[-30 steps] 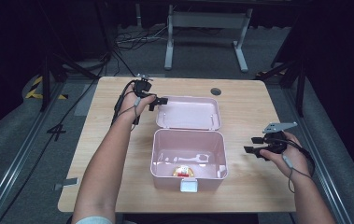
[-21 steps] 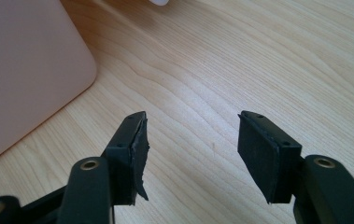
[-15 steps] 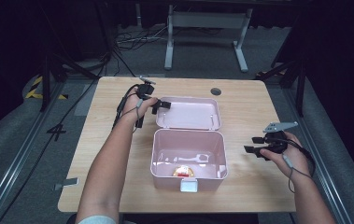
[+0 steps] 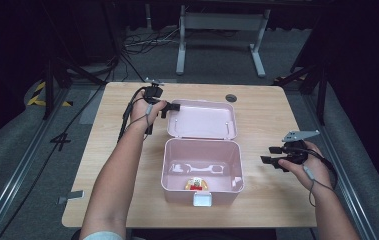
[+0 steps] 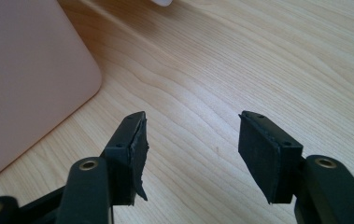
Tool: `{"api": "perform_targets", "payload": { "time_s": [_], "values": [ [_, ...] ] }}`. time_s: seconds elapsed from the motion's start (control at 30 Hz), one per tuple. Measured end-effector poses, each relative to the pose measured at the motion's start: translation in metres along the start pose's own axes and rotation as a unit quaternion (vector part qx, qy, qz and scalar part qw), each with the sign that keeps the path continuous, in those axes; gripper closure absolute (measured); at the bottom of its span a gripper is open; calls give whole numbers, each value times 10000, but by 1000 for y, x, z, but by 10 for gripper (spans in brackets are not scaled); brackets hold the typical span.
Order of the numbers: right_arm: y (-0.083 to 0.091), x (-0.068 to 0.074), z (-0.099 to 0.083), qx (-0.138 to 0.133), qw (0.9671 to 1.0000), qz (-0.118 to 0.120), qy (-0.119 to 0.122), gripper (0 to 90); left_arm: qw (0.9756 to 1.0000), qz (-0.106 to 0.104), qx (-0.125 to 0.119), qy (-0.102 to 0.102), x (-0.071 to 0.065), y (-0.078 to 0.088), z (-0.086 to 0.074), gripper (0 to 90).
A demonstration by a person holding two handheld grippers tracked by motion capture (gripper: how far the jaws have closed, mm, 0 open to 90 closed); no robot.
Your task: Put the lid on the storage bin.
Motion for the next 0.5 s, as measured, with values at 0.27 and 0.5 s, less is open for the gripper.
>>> {"api": "perform_targets", "payload": {
  "time_s": [0.27, 0.5],
  "values": [
    [-2, 0, 1, 6, 10000, 34, -8, 438, 9993, 102, -293, -229, -9, 15, 8, 700],
    [-3, 1, 3, -32, 10000, 80, -15, 440, 9979, 202, -450, -420, -16, 27, 13, 707]
  ]
}}
Point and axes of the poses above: each handheld gripper's, and its own axes: y roughly backward along the jaws, z roughly out of its top, x roughly to its left, the point moved 6 cm from there along -y, roughly forward along the jaws, and after that the axes turned 8 degrees about y, right-handed, at the moved point
